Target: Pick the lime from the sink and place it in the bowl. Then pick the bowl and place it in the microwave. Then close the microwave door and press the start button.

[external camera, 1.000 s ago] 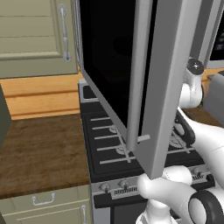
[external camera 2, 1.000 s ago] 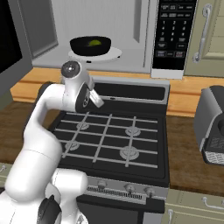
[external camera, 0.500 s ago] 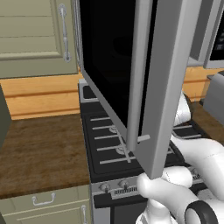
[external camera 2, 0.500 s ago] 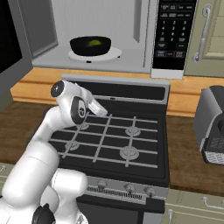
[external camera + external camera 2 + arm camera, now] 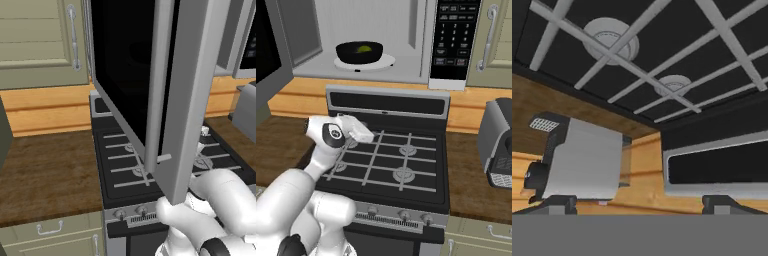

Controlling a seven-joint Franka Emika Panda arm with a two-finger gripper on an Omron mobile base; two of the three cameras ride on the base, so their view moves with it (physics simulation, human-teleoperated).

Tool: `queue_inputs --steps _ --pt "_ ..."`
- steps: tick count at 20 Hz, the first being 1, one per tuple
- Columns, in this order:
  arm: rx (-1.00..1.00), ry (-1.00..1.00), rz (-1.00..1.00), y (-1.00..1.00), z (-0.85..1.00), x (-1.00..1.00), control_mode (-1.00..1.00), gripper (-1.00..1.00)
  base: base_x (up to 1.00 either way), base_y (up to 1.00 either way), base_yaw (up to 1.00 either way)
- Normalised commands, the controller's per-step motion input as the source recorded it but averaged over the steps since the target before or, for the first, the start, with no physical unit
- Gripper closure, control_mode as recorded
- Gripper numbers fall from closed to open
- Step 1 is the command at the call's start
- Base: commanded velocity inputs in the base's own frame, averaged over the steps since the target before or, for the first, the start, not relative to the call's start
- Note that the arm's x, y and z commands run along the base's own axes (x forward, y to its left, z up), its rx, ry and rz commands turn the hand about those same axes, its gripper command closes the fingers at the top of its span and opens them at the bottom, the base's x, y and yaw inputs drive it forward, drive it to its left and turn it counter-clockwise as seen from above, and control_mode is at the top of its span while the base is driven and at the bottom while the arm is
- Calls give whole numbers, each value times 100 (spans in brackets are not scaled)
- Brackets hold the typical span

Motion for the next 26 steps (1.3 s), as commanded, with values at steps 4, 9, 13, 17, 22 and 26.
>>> queue_inputs --steps 4,9,13,17,22,26 --pt "-36 -6 -15 16 -7 -5 -100 -100 0 0 0" --pt "-16 -5 -11 36 0 -29 -100 -100 0 0 0" --pt "-3 -10 -11 66 0 -62 -100 -100 0 0 0" --pt "-1 -10 -8 82 4 -64 -100 -100 0 0 0" --pt "-9 -9 -3 91 1 -34 -100 -100 0 0 0" --pt "-10 -8 -1 91 0 -10 -100 -100 0 0 0"
